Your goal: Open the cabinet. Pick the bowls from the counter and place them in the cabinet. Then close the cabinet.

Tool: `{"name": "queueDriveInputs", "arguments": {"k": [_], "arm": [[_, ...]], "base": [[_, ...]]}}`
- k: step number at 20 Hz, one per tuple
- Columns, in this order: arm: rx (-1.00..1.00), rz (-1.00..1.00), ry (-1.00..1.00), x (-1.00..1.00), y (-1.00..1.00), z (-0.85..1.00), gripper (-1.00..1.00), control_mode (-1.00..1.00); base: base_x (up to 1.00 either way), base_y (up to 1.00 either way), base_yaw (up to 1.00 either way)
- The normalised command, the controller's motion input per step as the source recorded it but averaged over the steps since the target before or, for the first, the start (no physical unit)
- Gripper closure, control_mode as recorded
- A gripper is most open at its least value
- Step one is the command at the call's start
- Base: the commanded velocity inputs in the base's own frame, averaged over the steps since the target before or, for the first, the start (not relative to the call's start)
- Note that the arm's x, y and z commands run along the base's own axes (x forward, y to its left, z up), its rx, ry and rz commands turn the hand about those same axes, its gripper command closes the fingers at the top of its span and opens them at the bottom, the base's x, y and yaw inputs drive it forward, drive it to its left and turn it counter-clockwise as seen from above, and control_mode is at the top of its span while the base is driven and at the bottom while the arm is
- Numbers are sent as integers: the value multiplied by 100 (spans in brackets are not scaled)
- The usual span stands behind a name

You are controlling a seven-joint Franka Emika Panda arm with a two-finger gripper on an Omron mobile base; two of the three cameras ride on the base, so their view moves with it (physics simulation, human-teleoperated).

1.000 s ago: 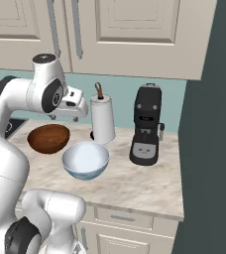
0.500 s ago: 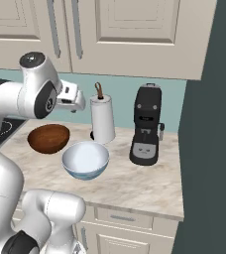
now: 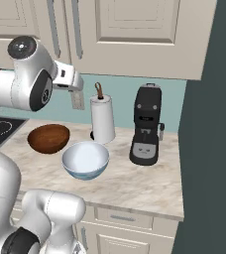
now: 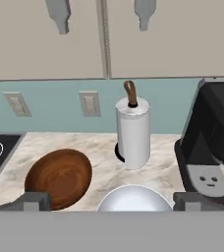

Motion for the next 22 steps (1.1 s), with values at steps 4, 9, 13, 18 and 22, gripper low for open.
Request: {"name": "queueDriveInputs", "arguments": {"k": [4,9,13,18,22], "arm": [[3,0,-18,2,0,70,-100,-100],[2,0,-16,6,0,66,-100,-100],[1,0,-17,14,-1,51,-100,-100],[0,0,-26,17,-4,33,-100,-100],[0,0,-24,16,-10,25,-100,-100]], "base": [[0,0,0],[0,0,0],[0,0,0],[0,0,0],[0,0,0]]}}
